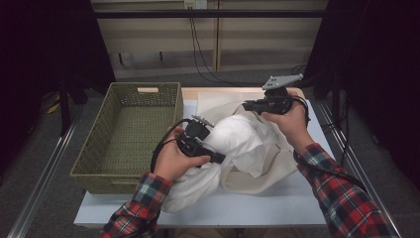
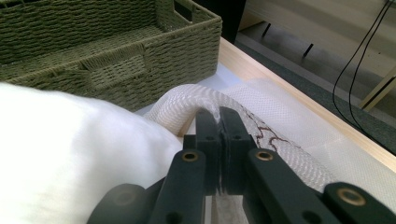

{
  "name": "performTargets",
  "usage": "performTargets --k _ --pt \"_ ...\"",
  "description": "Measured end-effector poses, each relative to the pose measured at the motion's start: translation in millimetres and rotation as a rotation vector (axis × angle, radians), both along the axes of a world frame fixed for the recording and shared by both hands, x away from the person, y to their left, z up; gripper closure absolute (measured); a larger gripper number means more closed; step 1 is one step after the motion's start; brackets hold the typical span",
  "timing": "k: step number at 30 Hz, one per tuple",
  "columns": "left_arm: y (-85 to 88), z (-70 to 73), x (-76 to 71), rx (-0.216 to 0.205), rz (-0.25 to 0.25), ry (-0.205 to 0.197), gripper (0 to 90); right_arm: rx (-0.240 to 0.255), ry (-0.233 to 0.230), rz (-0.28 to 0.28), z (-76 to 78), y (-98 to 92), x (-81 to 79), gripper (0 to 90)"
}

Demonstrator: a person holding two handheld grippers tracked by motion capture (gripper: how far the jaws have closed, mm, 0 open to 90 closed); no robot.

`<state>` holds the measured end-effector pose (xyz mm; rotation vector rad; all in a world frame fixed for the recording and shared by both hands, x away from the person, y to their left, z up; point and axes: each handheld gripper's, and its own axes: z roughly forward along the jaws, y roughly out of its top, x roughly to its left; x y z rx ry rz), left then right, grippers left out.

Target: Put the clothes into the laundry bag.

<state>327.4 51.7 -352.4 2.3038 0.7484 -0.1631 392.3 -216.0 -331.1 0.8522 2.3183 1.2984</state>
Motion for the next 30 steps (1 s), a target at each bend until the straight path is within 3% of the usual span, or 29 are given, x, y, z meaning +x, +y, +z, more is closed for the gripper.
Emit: performTargets --k 3,7,11,13,15,16,18,19,23,26,30 --pt "-4.3 -4.1 1.8 -0.018 0.025 0.013 56.2 0.005 0.003 0.002 0.3 2.8 -0.9 88.3" --pt "-12.9 -6.2 1.8 -0.046 0.022 0.019 56.1 0.008 -0.001 0.012 1.2 6.6 -1.8 88.3" --pt "-23.1 -8.3 1.8 -0.03 -0.046 0.005 56.1 0.02 -0.006 0.023 3.9 9.1 -2.6 88.3" --pt "-27.7 -10.0 1.7 -0.042 -0.035 0.022 56.1 0.022 -0.006 0.026 4.8 10.5 -3.9 88.3" --pt "-31.7 -11.4 2.7 -0.04 -0.027 0.011 56.1 0.022 -0.007 0.025 5.1 10.8 -4.9 88.3" --pt "-34.5 -13.4 3.1 -0.062 -0.024 0.012 56.1 0.024 -0.008 0.025 5.1 10.4 -5.4 88.3" --pt "-38.6 -14.7 3.5 -0.065 -0.013 0.013 56.1 0.023 -0.007 0.021 4.7 8.5 -6.3 88.3" --pt "-38.7 -14.3 4.7 -0.047 -0.027 0.001 56.1 0.024 -0.006 0.024 4.4 7.7 -6.4 88.3" --pt "-47.3 -15.5 5.2 -0.082 -0.025 0.011 56.1 0.032 -0.003 0.021 4.4 4.4 -7.6 88.4" --pt "-52.7 -16.2 6.2 -0.071 -0.063 0.006 56.0 0.034 0.0 0.018 4.0 4.1 -8.3 88.3" --pt "-58.3 -19.9 7.4 -0.047 -0.067 0.002 55.9 0.038 0.002 0.022 3.5 3.4 -9.2 88.4"
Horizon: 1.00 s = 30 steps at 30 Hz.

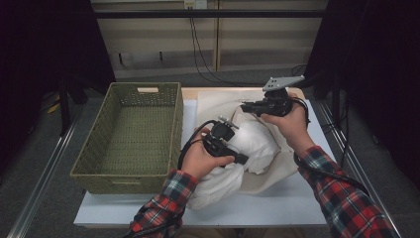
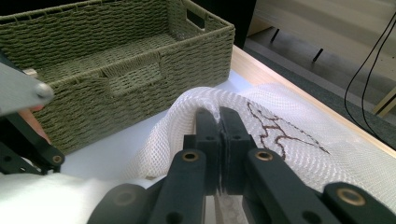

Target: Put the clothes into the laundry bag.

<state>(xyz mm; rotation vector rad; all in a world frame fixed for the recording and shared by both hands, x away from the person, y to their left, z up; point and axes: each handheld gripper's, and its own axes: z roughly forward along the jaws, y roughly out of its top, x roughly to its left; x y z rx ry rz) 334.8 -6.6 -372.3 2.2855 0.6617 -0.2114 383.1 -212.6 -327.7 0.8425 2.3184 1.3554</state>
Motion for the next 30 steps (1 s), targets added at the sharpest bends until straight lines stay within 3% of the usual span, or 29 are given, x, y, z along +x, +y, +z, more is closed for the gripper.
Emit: performTargets --k 3,9,20,25,30 --pt "-1.9 -5.1 3.1 -0.029 0.026 0.013 55.8 0.008 -0.001 0.001 0.4 -1.8 -1.0 88.4" --pt "-0.2 -7.0 10.5 -0.019 0.09 0.0 55.8 0.023 -0.003 -0.004 2.7 -6.5 -2.9 88.4" --pt "21.8 -6.1 20.2 -0.011 0.294 -0.043 55.9 0.009 -0.005 0.015 3.0 -6.3 -3.3 88.4" --pt "27.3 -5.8 22.1 0.003 0.331 -0.064 55.8 0.01 -0.003 0.03 1.4 -2.5 -3.8 88.4" --pt "27.5 -7.7 26.0 -0.012 0.35 -0.05 55.8 0.01 0.002 0.04 0.3 -0.8 -5.0 88.4"
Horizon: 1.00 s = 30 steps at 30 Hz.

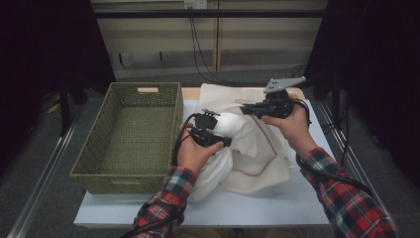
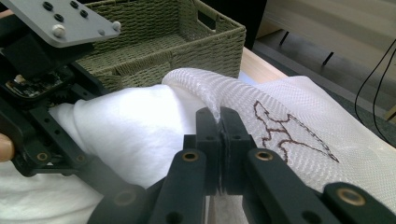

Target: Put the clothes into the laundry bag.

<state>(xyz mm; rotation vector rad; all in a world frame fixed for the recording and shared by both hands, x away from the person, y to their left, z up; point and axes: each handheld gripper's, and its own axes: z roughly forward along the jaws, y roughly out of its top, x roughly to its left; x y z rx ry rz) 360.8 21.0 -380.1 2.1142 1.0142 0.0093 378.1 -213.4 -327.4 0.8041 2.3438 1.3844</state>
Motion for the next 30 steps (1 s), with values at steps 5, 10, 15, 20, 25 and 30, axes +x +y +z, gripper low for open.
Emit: performTargets --k 5,10,15,20,25,30 --pt "-4.0 -3.7 -0.7 -0.015 -0.007 0.014 55.6 0.003 0.002 -0.006 0.8 0.0 0.2 88.4" --pt "-9.6 -5.9 -0.4 -0.038 -0.03 0.037 55.0 0.007 -0.001 -0.013 2.0 0.1 0.6 88.4" --pt "-18.9 -8.1 -0.2 -0.038 -0.06 0.028 53.7 0.009 0.004 -0.011 0.8 1.6 0.9 88.4" --pt "-30.8 -15.2 -0.3 -0.031 -0.086 0.012 51.1 0.011 0.01 -0.01 -1.8 1.3 -0.4 88.4" --pt "-37.7 -24.6 2.2 -0.015 -0.09 0.003 48.0 0.01 0.007 -0.015 -1.7 -2.0 -3.9 88.4" --pt "-44.4 -32.8 5.4 0.011 -0.094 -0.019 41.4 0.015 0.011 -0.027 -2.9 -7.0 -5.1 88.4"
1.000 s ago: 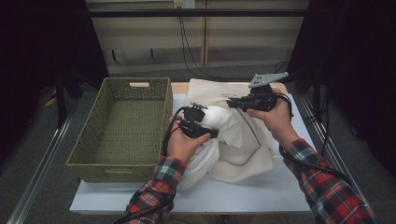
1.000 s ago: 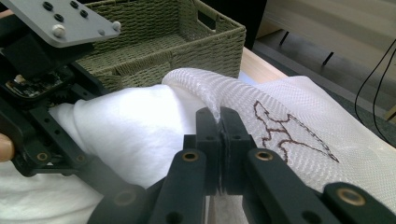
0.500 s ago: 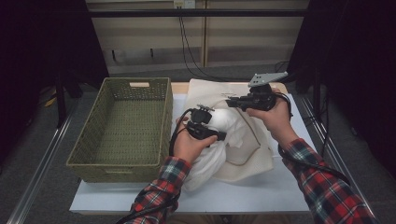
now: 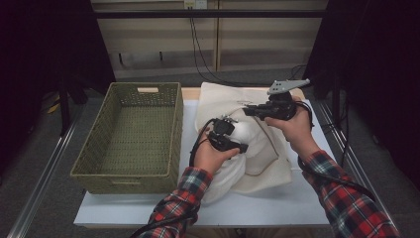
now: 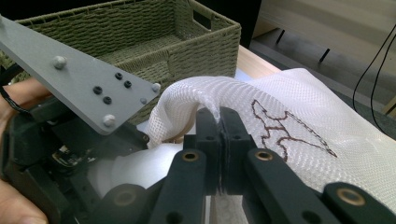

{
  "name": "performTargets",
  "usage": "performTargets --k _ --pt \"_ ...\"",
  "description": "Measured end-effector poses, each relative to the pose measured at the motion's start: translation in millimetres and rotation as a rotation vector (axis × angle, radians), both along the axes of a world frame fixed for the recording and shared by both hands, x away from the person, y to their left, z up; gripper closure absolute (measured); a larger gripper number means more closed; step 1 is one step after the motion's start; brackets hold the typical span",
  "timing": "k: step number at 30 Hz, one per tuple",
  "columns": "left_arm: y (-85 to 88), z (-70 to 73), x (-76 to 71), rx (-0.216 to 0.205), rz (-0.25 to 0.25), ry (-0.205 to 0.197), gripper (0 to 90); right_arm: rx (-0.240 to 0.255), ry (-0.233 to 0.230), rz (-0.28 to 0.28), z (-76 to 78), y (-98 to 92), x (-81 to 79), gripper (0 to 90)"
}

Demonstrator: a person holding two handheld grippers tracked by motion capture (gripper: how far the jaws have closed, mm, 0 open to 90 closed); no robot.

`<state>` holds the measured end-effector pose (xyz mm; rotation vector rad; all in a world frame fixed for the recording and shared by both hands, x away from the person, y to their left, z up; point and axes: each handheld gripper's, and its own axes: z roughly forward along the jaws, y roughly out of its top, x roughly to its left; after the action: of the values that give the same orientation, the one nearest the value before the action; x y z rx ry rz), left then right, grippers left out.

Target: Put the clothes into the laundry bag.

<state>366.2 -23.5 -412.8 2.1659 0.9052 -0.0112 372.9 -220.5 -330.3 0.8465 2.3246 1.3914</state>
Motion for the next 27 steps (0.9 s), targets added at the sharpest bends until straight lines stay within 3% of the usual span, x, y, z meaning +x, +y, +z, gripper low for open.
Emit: performTargets --k 5,6,8,11,13,18,21,24,26,27 --pt "-2.4 -3.9 2.9 0.005 -0.018 0.004 30.5 -0.006 0.007 -0.011 -3.6 -2.2 0.6 88.4" --pt "-2.8 -3.4 3.3 0.002 -0.009 -0.002 26.3 -0.006 0.005 -0.01 -4.6 -3.0 1.3 88.4" --pt "-3.0 -0.8 4.9 0.038 -0.024 -0.046 17.7 -0.009 0.01 -0.017 -7.6 -5.0 3.4 88.4" --pt "-0.8 3.1 5.8 0.033 -0.029 -0.042 12.9 -0.005 0.018 -0.03 -11.5 -7.6 5.3 88.4" --pt "1.0 6.2 3.9 0.048 -0.02 -0.063 7.8 -0.004 0.023 -0.032 -13.1 -8.5 5.4 88.4" --pt "6.5 13.9 0.2 0.033 -0.027 -0.066 6.1 -0.007 0.023 -0.039 -15.7 -8.7 4.1 88.4" --pt "9.2 15.7 -1.3 0.004 -0.033 -0.046 4.8 -0.006 0.025 -0.036 -17.5 -8.7 3.6 88.4" --pt "14.1 18.2 -3.9 -0.032 -0.026 -0.051 3.7 -0.004 0.026 -0.039 -18.1 -9.2 3.8 88.3" --pt "16.0 19.5 -5.3 -0.019 -0.036 -0.066 3.6 -0.002 0.024 -0.038 -18.0 -10.0 3.5 88.4" --pt "16.7 20.4 -6.1 -0.032 -0.03 -0.065 3.5 -0.003 0.023 -0.039 -18.1 -10.0 3.3 88.4"
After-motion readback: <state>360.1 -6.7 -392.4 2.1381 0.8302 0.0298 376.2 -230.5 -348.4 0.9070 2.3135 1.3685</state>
